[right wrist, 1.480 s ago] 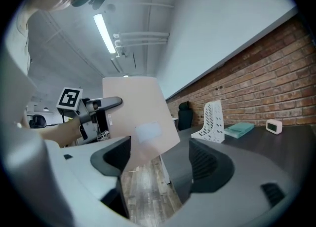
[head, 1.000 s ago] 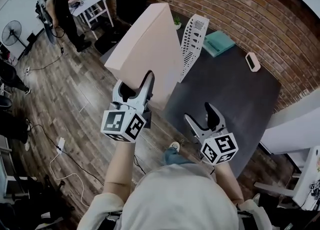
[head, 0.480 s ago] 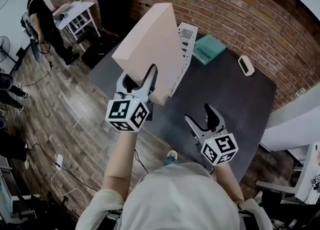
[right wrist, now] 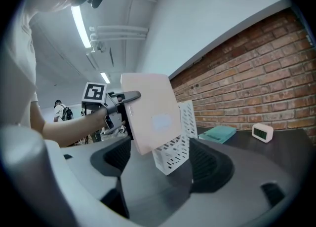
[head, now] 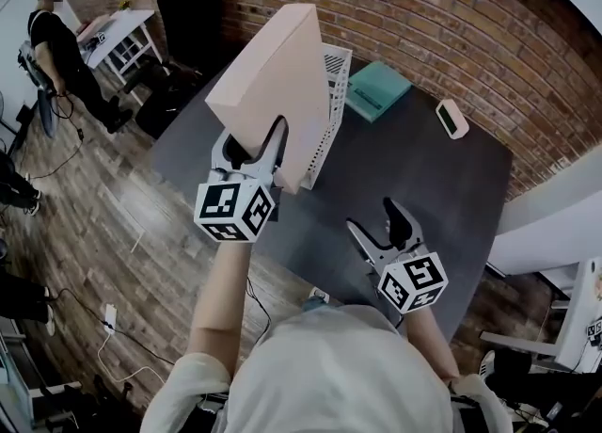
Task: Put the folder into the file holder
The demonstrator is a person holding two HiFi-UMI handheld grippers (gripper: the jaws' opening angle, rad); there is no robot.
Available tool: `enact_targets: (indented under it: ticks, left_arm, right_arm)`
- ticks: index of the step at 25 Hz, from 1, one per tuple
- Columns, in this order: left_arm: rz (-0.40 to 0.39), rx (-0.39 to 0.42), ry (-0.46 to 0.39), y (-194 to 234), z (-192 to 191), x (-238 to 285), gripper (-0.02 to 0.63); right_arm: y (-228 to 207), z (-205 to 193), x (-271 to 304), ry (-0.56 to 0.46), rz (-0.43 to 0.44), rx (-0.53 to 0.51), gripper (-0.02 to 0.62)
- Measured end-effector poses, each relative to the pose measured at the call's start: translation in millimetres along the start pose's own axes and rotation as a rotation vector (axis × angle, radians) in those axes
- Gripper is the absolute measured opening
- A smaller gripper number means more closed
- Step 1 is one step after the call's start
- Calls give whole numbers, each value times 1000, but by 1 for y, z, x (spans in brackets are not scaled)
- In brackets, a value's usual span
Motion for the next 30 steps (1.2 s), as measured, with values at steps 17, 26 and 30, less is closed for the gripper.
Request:
enact_targets:
  ticks: [17,26,30]
  left_arm:
    - [-11,81,15,-10,-28,77,267]
    - [-2,72,2,-10,-45,89,267]
    - [7,90,29,-13,-69,88,270]
  right_arm:
    - [-32,-10,8,34,-32,34,348]
    - [-38,-14,14,41,-46,49,348]
    - [-38,-16,16,47,-51,52,350]
Point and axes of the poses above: the fingertips, and each gripper's own axes: x forward along the fingers, y to its left, z out of its top, the point moved 2 cm from there along -x, backward along the fingers, and after that the axes turned 4 degrees about -z, right-handed, at the moved point
